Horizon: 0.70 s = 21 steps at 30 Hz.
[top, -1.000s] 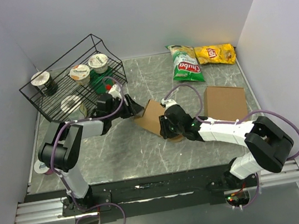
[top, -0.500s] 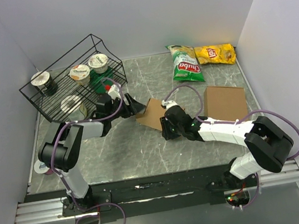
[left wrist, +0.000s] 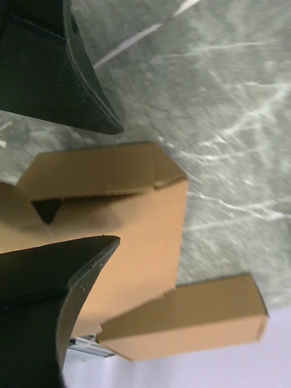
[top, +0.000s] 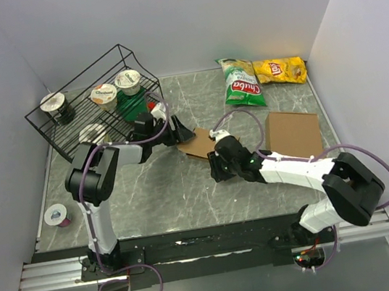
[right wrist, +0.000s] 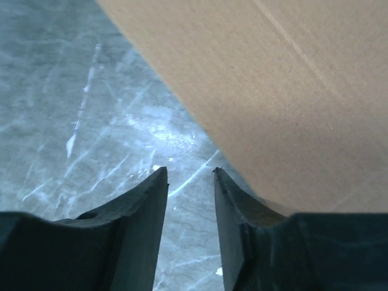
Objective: Fold the paper box
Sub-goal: Close the paper box at the center of the board.
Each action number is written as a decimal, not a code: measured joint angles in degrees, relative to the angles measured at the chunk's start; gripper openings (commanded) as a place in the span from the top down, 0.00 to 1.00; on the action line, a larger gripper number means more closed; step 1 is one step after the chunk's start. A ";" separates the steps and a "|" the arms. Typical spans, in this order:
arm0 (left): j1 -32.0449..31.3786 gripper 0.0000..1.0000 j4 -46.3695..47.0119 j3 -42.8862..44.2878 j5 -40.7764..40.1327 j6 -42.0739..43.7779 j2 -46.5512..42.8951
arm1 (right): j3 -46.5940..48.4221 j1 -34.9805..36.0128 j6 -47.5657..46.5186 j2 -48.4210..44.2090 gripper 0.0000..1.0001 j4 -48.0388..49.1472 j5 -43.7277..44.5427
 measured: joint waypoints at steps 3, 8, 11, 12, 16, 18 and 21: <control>-0.26 0.33 -2.08 0.24 0.22 1.03 0.81 | 0.02 0.22 -1.68 -3.13 0.24 -0.33 -1.20; -1.09 0.46 -4.11 0.35 0.31 3.32 0.90 | 1.29 1.18 -6.27 -11.93 0.07 -1.44 -3.78; -1.40 0.53 -3.93 0.50 0.74 4.09 0.90 | 5.53 0.68 -8.22 -14.51 0.06 -2.97 -5.88; -1.42 0.55 -3.85 0.52 0.94 4.28 0.90 | 7.91 -0.61 -8.96 -14.34 0.05 -3.32 -7.72; -1.66 0.62 -3.39 0.55 1.55 5.03 0.90 | 15.72 -8.87 -11.50 -9.55 0.04 -2.01 -16.52; -1.66 0.64 -3.21 0.55 1.86 5.55 0.90 | 18.75 -13.44 -13.29 -4.61 0.04 -0.33 -21.92; -1.66 0.67 -2.54 0.55 2.36 6.23 0.90 | 22.62 -18.03 -16.90 4.11 0.03 0.70 -28.11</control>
